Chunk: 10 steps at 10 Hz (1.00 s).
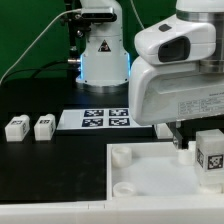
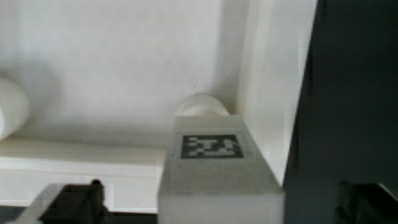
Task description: Assemble one leg
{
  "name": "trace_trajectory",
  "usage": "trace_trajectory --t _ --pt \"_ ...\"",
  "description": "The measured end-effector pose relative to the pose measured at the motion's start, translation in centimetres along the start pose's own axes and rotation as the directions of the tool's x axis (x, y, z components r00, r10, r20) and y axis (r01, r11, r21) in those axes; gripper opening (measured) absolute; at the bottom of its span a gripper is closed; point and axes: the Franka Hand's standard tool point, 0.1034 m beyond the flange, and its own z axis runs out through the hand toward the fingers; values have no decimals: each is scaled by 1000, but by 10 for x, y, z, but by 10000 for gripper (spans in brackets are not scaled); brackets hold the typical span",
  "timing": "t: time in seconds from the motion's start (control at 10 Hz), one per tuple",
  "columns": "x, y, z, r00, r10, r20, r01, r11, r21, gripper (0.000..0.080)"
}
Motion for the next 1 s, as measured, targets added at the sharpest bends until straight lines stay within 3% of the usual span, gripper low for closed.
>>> trace_trajectory --t 0.1,0.2,0.3,0.4,0.5,0.7,1.0 --pt "0 0 0 1000 0 -2 0 1000 0 649" --pt "0 0 0 1000 0 -1 0 1000 0 521" --pt "0 0 0 1000 16 -1 -16 1000 0 521" --pt "0 0 0 999 34 -2 -34 999 0 381" --pt "0 0 0 999 37 -2 -37 999 0 291" --pt "0 0 0 982 188 -1 -188 982 1 292" --pt "2 1 1 875 483 -18 -483 876 13 292"
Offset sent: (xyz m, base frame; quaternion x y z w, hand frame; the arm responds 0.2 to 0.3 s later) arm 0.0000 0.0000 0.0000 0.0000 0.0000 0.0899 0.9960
